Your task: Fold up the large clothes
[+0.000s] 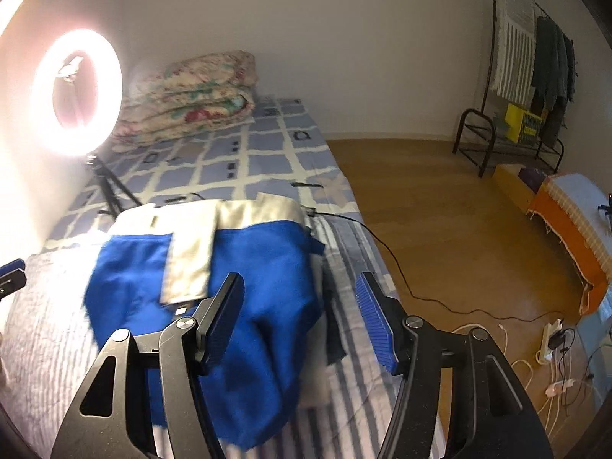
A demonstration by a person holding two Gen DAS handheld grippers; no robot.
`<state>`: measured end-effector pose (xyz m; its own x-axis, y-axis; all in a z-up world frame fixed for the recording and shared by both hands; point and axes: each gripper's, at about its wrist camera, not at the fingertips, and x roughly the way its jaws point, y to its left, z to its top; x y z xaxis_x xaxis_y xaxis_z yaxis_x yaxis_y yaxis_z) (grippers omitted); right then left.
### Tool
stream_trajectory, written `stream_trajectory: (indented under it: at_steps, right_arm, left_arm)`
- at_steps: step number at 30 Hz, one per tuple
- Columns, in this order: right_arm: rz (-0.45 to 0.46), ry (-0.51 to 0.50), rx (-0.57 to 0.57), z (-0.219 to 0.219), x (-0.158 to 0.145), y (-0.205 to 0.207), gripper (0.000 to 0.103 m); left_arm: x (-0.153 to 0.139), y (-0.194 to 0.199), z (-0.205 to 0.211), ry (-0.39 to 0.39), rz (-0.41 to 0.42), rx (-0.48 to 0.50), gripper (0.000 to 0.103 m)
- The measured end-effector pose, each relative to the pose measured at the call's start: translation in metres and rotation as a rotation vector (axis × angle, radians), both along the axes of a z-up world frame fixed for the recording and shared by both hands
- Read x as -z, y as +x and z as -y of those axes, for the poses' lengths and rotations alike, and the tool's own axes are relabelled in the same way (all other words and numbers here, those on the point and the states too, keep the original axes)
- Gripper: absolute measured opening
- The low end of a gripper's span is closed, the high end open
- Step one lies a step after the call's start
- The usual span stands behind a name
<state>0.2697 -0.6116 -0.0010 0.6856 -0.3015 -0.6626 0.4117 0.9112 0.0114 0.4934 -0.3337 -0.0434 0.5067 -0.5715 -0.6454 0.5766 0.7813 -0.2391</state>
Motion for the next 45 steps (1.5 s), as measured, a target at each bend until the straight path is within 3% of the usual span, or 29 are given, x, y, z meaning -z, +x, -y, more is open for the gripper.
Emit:
stream_trajectory:
  at_steps: [11,17,24,33,40,43,45]
  right_arm:
    - [0.045,-0.058,-0.072,-0.114,-0.068,-0.084,0.061]
    - [0.044,-0.075,-0.063,-0.168,-0.076,-0.126,0.061]
    - [0.047,-0.118,-0.032,-0.211,-0.068,-0.166,0.062]
    - [0.078,-0.12,-0.023,-0.247,-0.045,-0.204,0.063]
    - [0.084,-0.131,-0.021,-0.257,-0.029,-0.221,0.071]
    - [0.104,-0.117,-0.004,-0.255,-0.026,-0.226,0.076]
    - [0.117,-0.105,0.015,-0.253,-0.024,-0.23,0.081]
  left_arm:
    - [-0.079,-0.117,-0.071,-0.054,0.093,0.043,0.074]
    - [-0.1,-0.179,-0.112,-0.085,0.116,0.053,0.074]
    - [-0.095,-0.238,-0.153,-0.076,0.146,0.067,0.074]
    - [-0.07,-0.282,-0.179,-0.072,0.159,0.052,0.074]
    - [-0.06,-0.306,-0.175,-0.011,0.216,0.045,0.085]
    - [-0.06,-0.312,-0.175,-0.017,0.219,0.041,0.1]
    - [-0.06,-0.315,-0.174,-0.009,0.228,0.032,0.103]
